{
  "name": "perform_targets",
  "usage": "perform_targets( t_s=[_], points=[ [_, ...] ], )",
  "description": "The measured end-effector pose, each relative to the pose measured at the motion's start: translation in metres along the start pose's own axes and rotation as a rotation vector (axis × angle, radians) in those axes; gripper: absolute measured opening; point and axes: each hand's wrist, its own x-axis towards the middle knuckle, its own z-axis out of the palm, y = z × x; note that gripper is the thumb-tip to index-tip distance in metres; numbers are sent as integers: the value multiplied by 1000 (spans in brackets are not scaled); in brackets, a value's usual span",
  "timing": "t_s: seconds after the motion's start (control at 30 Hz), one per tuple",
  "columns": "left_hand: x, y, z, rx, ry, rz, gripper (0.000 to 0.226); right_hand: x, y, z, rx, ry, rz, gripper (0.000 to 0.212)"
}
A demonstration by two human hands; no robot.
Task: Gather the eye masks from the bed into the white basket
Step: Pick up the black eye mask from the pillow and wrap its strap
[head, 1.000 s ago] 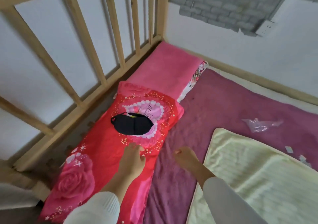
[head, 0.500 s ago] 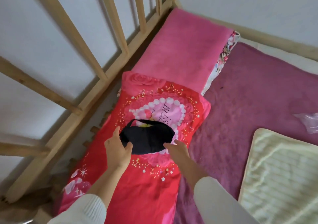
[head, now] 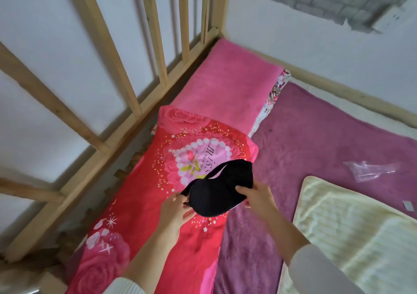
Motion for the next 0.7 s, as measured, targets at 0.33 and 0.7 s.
perform_targets(
  t_s=[0.33, 0.7],
  points=[
    [-115, 11, -2, -219, -509, 24, 25, -106, -52, -118, 65, 142, -322, 22],
    [-270, 20, 34, 630, -611, 680, 40, -245, -74, -180, -85, -217, -767, 34]
  ],
)
